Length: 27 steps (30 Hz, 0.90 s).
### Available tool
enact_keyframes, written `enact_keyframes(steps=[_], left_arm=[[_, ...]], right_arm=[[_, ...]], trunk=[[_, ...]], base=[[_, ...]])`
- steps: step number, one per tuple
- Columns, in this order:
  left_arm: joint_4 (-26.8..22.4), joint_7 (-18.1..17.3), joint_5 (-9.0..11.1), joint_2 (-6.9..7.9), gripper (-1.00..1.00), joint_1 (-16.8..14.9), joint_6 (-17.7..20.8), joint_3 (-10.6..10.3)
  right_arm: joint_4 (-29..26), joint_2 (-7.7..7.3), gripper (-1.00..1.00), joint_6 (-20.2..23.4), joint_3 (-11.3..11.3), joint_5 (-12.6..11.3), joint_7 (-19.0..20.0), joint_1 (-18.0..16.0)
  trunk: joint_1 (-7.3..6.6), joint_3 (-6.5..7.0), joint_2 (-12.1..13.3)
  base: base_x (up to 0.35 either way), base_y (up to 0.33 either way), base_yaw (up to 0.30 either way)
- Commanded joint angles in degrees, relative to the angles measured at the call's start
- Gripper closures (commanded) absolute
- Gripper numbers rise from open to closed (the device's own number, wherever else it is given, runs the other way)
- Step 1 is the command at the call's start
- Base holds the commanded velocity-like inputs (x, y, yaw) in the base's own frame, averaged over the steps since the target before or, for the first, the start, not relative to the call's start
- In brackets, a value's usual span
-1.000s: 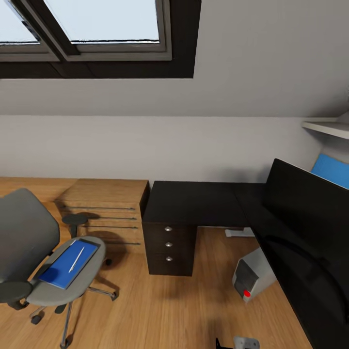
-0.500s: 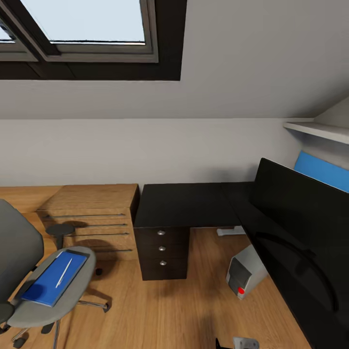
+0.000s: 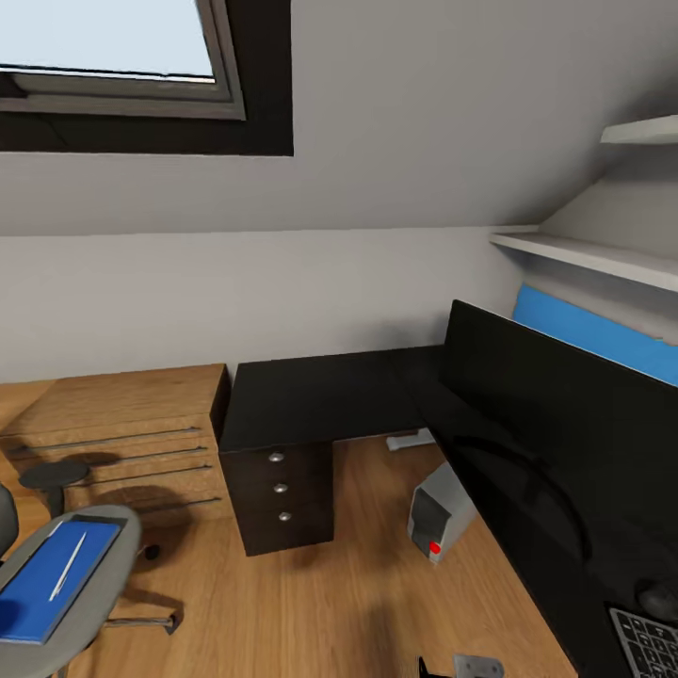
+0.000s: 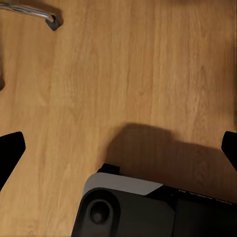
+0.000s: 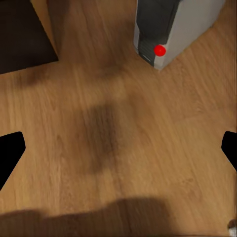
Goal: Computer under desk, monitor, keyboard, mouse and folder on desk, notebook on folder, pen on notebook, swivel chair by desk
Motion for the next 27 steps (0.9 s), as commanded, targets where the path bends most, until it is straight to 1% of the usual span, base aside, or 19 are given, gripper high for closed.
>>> enact_keyframes(steps=[1, 10, 12, 16, 18, 19, 22, 23, 24, 25, 26, 27], left_arm=[[0.0, 0.4, 0.4, 0.04, -1.0, 0.0, -0.2, -0.5], [0.0, 0.4, 0.4, 0.04, -1.0, 0.0, -0.4, -0.3], [0.0, 0.4, 0.4, 0.04, -1.0, 0.0, -0.4, -0.3], [0.0, 0.4, 0.4, 0.04, -1.0, 0.0, -0.4, -0.3], [0.0, 0.4, 0.4, 0.04, -1.0, 0.0, -1.8, -0.1], [0.0, 0.7, 0.4, 0.04, -1.0, 0.0, -6.2, -0.2], [-0.5, 0.8, 0.4, -0.06, -1.0, 0.0, -7.3, -0.4], [-15.4, 0.7, 0.3, -0.37, -1.0, -0.1, -2.2, -0.6], [-19.9, 0.8, 0.3, -0.35, -1.0, -0.1, 1.2, -0.6], [-22.2, 0.8, 0.3, -0.32, -1.0, -0.1, 3.4, -0.5], [-26.8, 0.9, 0.3, -0.27, -1.0, 0.0, 8.2, -0.4], [-31.4, 0.9, 0.4, -0.22, -1.0, 0.0, 13.4, -0.3]], right_arm=[[0.1, 0.02, -1.0, -0.2, -0.4, 0.6, -0.4, -0.1], [0.1, -0.03, -1.0, -0.1, -0.4, 0.6, -0.4, -0.1], [0.1, -0.05, -1.0, 0.0, -0.4, 0.6, -0.4, -0.1], [0.0, -0.07, -1.0, 0.1, -0.4, 0.7, -0.4, -0.1], [0.0, -0.21, -1.0, 0.2, -0.4, 0.7, -0.4, -0.1], [0.0, -0.26, -1.0, 0.1, -0.4, 0.7, -0.4, -0.1], [-0.2, -0.19, -1.0, -0.1, -0.3, 0.7, -0.4, -0.1], [-4.0, 0.0, -1.0, 0.3, -0.3, 0.5, -0.7, -0.2], [-7.0, 0.04, -1.0, 0.6, -0.3, 0.4, -0.8, -0.2], [-8.8, 0.07, -1.0, 0.9, -0.3, 0.4, -0.9, -0.2], [-12.9, 0.11, -1.0, 2.1, -0.3, 0.3, -0.9, -0.2], [-17.3, 0.16, -1.0, 4.3, -0.4, 0.2, -1.0, -0.2]], trunk=[[0.04, -0.14, -0.1], [0.04, -0.39, -0.1], [0.04, -0.46, -0.1], [0.04, -0.61, -0.1], [0.04, -0.63, -0.1], [0.04, -0.63, -0.1], [0.04, -0.64, -0.1], [0.04, -0.64, -0.1], [0.04, -0.64, -0.1], [0.04, -0.64, -0.1], [0.04, -0.64, -0.1], [0.04, -0.64, -0.1]], base=[[0.0, 0.0, -0.299], [0.0, 0.005, -0.293], [0.011, 0.102, -0.282], [0.144, 0.238, -0.268], [0.066, 0.059, -0.055], [0.011, 0.01, -0.009], [0.005, 0.005, -0.004], [0.0, 0.0, 0.0], [0.0, 0.0, 0.0], [0.0, 0.0, 0.0], [0.0, 0.0, 0.0], [0.0, 0.0, 0.0]])
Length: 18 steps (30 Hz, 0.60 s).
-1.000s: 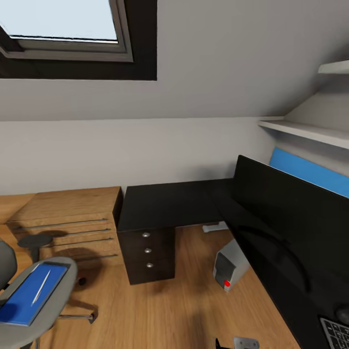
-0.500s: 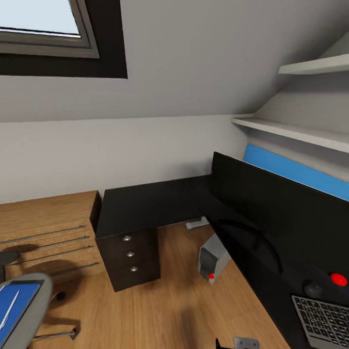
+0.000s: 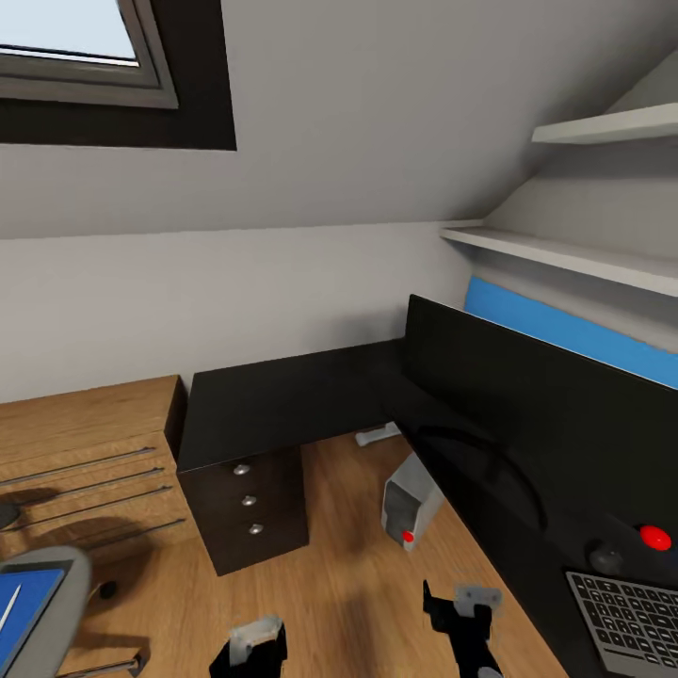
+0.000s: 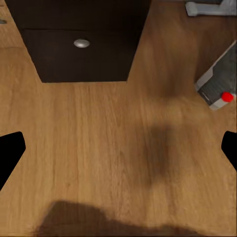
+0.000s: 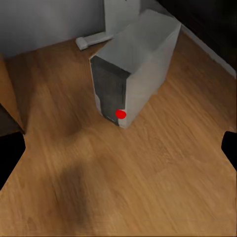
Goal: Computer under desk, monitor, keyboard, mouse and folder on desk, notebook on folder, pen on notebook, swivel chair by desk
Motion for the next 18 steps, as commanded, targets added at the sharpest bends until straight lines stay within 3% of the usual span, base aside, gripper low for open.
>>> enact_keyframes(steps=[1, 2, 3, 6, 7, 9, 13, 18], left_arm=[[-4.7, 0.4, 0.7, 0.08, -1.0, -0.1, 4.8, -0.1], [-8.9, 0.4, 0.8, 0.13, -1.0, -0.1, 9.3, 0.0], [-11.0, 0.5, 0.8, 0.15, -1.0, 0.0, 11.3, 0.1], [-19.1, 0.5, 0.9, 0.2, -1.0, 0.0, 20.3, 1.9], [-20.1, 0.5, 0.9, 0.23, -1.0, 0.0, 21.9, 2.6], [-20.6, 0.5, 0.9, 0.5, -1.0, 0.0, 23.5, 3.4], [-22.1, 0.5, 0.9, 1.07, -1.0, 0.0, 24.5, 4.1], [-23.1, 0.5, 0.9, 1.05, -1.0, 0.0, 24.5, 4.0]], right_arm=[[-4.9, 0.09, -1.0, 3.5, -0.4, 0.5, -0.3, -0.1], [-9.8, 0.12, -1.0, 8.4, -0.4, 0.4, -0.4, -0.2], [-12.2, 0.13, -1.0, 11.3, -0.4, 0.3, -0.4, -0.2], [-23.4, 1.23, -1.0, 30.1, -0.3, 0.2, -0.4, -2.0], [-25.4, 1.57, -1.0, 35.4, -0.4, 0.2, -0.2, -3.4], [-27.5, 1.88, -1.0, 41.9, -0.6, 0.1, -0.1, -5.6], [-30.7, 1.56, -1.0, 46.0, -2.5, -0.3, -0.5, -6.9], [-32.3, 1.5, -1.0, 46.2, -3.0, -0.2, -0.6, -7.0]], trunk=[[0.03, -0.15, -0.1], [0.03, -0.15, -0.1], [0.03, -0.15, -0.1], [0.03, -0.15, -0.1], [0.03, -0.15, -0.1], [0.03, -0.15, -0.1], [0.03, -0.15, -0.1], [0.03, -0.15, -0.1]], base=[[0.0, 0.0, 0.0], [0.0, 0.0, 0.0], [0.0, 0.0, 0.0], [0.0, 0.0, 0.0], [0.0, 0.0, 0.0], [0.0, 0.0, 0.0], [0.0, 0.0, 0.0], [0.0, 0.0, 0.0]])
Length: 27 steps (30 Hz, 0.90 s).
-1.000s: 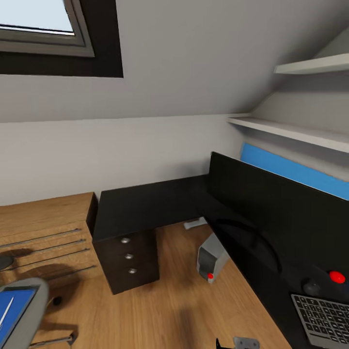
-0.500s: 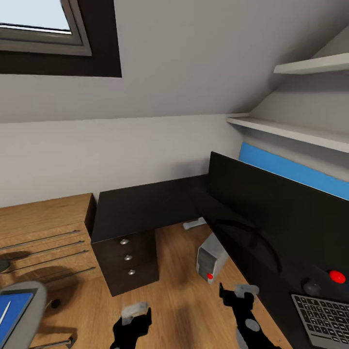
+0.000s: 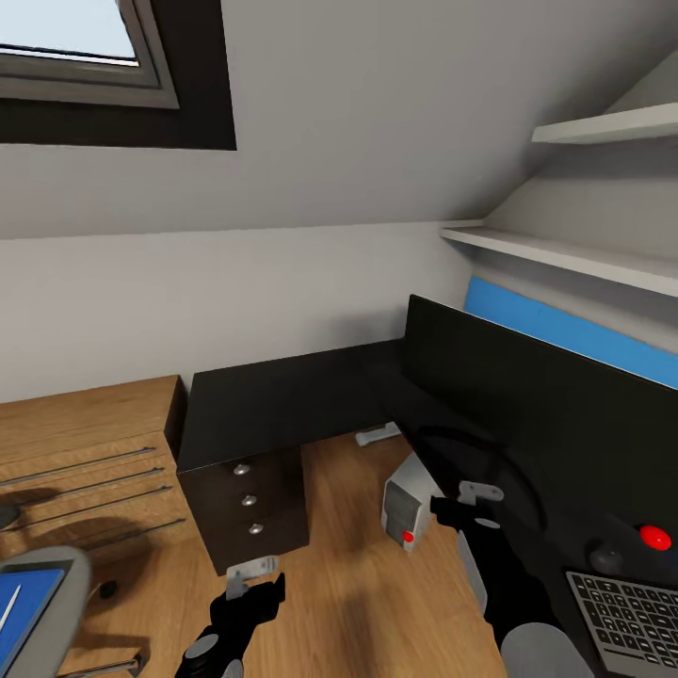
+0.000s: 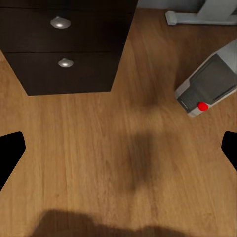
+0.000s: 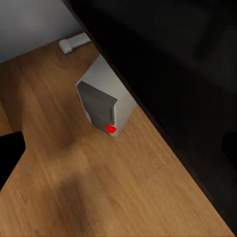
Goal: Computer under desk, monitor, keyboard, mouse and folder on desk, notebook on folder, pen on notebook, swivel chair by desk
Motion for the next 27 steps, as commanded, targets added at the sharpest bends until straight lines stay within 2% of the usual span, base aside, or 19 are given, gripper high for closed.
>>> enact_keyframes(steps=[1, 6, 13, 16, 21, 22, 27], left_arm=[[-0.7, 0.5, 0.6, 0.04, -1.0, -0.1, 0.2, -0.1], [-2.2, 0.5, 0.6, 0.09, -1.0, -0.1, 0.2, -0.1], [-2.7, 0.5, 0.5, 0.12, -1.0, -0.1, 0.2, -0.1], [-5.3, 0.5, 0.5, 0.22, -1.0, 0.2, 0.4, -0.1], [-7.4, 0.5, 0.4, 0.24, -1.0, 0.8, 0.5, 0.0], [-7.6, 0.5, 0.4, 0.25, -1.0, 0.9, 0.5, 0.0], [-7.8, 0.5, 0.4, 0.25, -1.0, 0.9, 0.6, 0.0]], right_arm=[[-0.1, 0.06, -1.0, 0.4, -0.2, 0.6, 0.1, 0.0], [-0.3, -0.04, -1.0, 0.4, -0.8, 0.5, 0.1, -0.1], [0.0, -0.12, -1.0, 0.3, -1.7, 0.6, 0.1, 0.0], [0.1, -1.64, -1.0, 0.3, -2.7, 0.5, 0.2, 0.0], [1.6, -3.09, -1.0, 0.2, -5.0, 0.4, 0.3, 0.0], [2.3, -4.0, -1.0, 0.2, -5.9, 0.3, 0.3, -0.1], [3.0, -5.07, -1.0, -0.1, -6.5, 0.3, 0.4, -0.1]], trunk=[[0.04, -0.13, -0.1], [0.04, -0.13, -0.1], [0.04, -0.13, -0.1], [0.04, -0.13, -0.1], [0.04, -0.17, -0.1], [0.04, -0.19, -0.1], [0.04, -0.34, -0.1]], base=[[0.0, 0.0, 0.0], [0.0, 0.0, -0.126], [0.0, 0.0, -0.248], [0.0, 0.0, -0.238], [0.0, 0.0, -0.203], [0.0, 0.0, -0.196], [0.0, 0.0, -0.201]])
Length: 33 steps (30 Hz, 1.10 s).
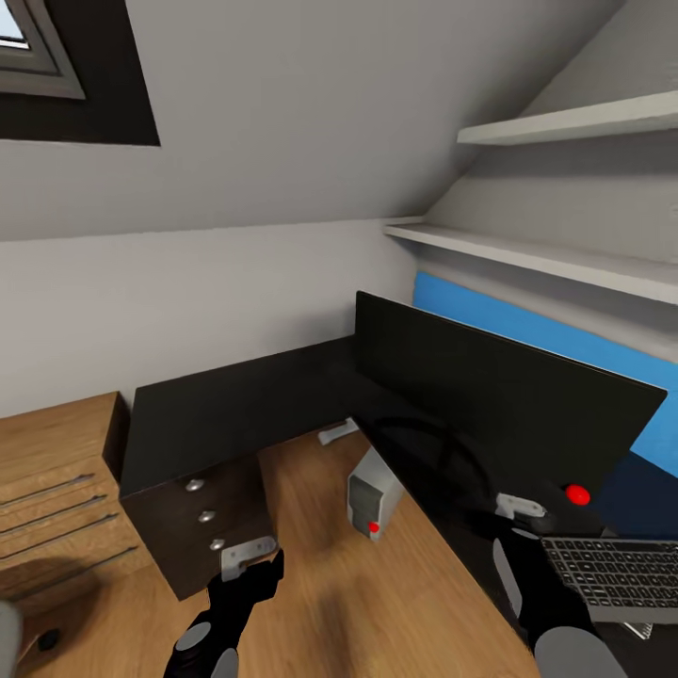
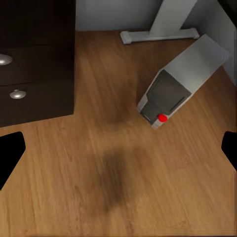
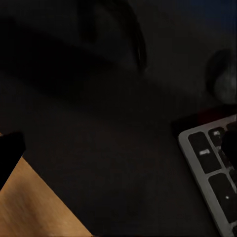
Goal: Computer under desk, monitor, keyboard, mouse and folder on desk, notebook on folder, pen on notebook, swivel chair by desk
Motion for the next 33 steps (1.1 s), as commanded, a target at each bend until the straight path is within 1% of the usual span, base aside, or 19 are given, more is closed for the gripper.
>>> enact_keyframes(steps=[1, 4, 8, 12, 16, 20, 23, 27, 30, 33], left_arm=[[-0.1, 0.5, 0.6, 0.02, -1.0, 0.0, 0.2, -0.1], [-0.1, 0.5, 0.6, 0.02, -1.0, 0.0, 0.2, -0.1], [-0.1, 0.5, 0.6, 0.02, -1.0, 0.0, 0.2, -0.2], [-0.1, 0.5, 0.6, 0.02, -1.0, 0.0, 0.2, -0.2], [-0.1, 0.5, 0.6, 0.02, -1.0, 0.1, 0.2, -0.2], [-0.1, 0.5, 0.6, 0.02, -1.0, 0.1, 0.2, -0.2], [-0.1, 0.5, 0.6, 0.0, -1.0, 0.1, 0.1, -0.2], [-0.3, 0.5, 0.5, -0.04, -1.0, 0.1, 0.0, -0.2], [-1.2, 0.5, 0.5, -0.06, -1.0, 0.9, -0.1, -0.2], [-3.1, 0.5, 0.5, -0.03, -1.0, 2.4, -0.1, -0.2]], right_arm=[[0.0, -0.03, -1.0, 0.3, -0.1, 0.6, 0.1, -0.1], [1.2, -0.67, -1.0, -0.9, -0.2, 0.6, 0.1, -0.1], [5.7, -1.77, -1.0, -3.7, -0.2, 0.6, 0.0, -0.3], [11.1, -3.74, -1.0, -6.7, -0.2, 0.6, 0.0, -1.4], [12.1, -4.55, -1.0, -8.0, -0.2, 0.6, 0.0, -1.8], [11.8, -4.92, -1.0, -9.4, -0.3, 0.6, 0.0, -1.8], [11.5, -4.97, -1.0, -11.3, -0.2, 0.6, 0.0, -1.8], [11.8, -4.95, -1.0, -12.3, -0.2, 0.6, 0.1, -1.8], [12.0, -4.88, -1.0, -13.5, -0.1, 0.6, 0.0, -1.8], [12.3, -4.85, -1.0, -16.1, -0.2, 0.6, -0.1, -1.8]], trunk=[[0.04, -0.17, -0.1], [0.04, -0.3, -0.1], [0.04, -0.51, -0.1], [0.04, -0.73, -0.1], [0.04, -0.96, -0.1], [0.04, -1.12, -0.1], [0.04, -1.14, -0.1], [0.04, -1.15, -0.1], [0.04, -1.15, -0.1], [0.04, -1.15, -0.1]], base=[[0.0, 0.0, -0.202], [0.0, 0.0, -0.194], [0.0, 0.0, -0.181], [0.0, 0.0, -0.17], [0.0, 0.0, -0.165], [0.0, 0.0, -0.097], [0.0, 0.0, -0.023], [0.0, 0.0, -0.005], [0.0, 0.0, -0.001], [0.098, 0.0, 0.0]])
